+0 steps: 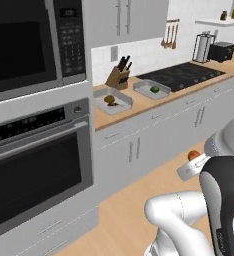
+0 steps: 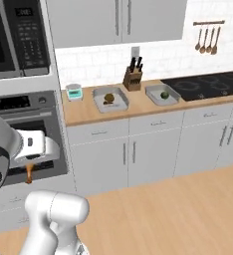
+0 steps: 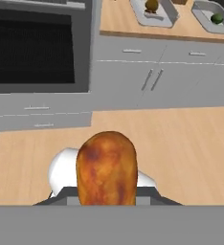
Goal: Place one avocado and one chicken drumstick in each tupperware on the nearby counter, to pack two identical lunches.
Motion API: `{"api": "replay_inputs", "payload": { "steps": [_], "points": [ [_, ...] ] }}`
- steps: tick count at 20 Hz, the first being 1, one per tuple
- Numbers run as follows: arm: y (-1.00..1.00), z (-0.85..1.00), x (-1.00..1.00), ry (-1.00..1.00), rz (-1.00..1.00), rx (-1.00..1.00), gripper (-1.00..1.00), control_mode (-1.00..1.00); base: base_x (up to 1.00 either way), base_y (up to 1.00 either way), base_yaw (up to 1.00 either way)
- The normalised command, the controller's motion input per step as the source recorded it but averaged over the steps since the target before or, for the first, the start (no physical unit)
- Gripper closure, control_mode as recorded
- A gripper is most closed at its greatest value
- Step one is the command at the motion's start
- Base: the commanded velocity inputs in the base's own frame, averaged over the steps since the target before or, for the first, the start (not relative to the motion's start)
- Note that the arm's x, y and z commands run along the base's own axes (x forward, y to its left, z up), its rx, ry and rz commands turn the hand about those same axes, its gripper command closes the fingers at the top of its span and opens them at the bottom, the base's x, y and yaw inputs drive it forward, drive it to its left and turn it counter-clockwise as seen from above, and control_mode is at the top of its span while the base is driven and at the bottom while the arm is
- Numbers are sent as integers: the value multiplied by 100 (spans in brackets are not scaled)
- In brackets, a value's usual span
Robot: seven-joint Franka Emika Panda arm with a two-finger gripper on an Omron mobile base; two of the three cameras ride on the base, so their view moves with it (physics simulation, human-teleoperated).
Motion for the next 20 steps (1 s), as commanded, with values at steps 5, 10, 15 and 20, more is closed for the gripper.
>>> {"api": "replay_inputs", "payload": {
  "steps": [5,10,15,20],
  "points": [
    [0,0,0,0,0,0,100,100,100,-83,4],
    [0,0,0,0,0,0,100,100,100,-74,10],
    [0,0,0,0,0,0,100,100,100,-57,10],
    [0,0,0,0,0,0,100,100,100,-45,10]
  ]
}}
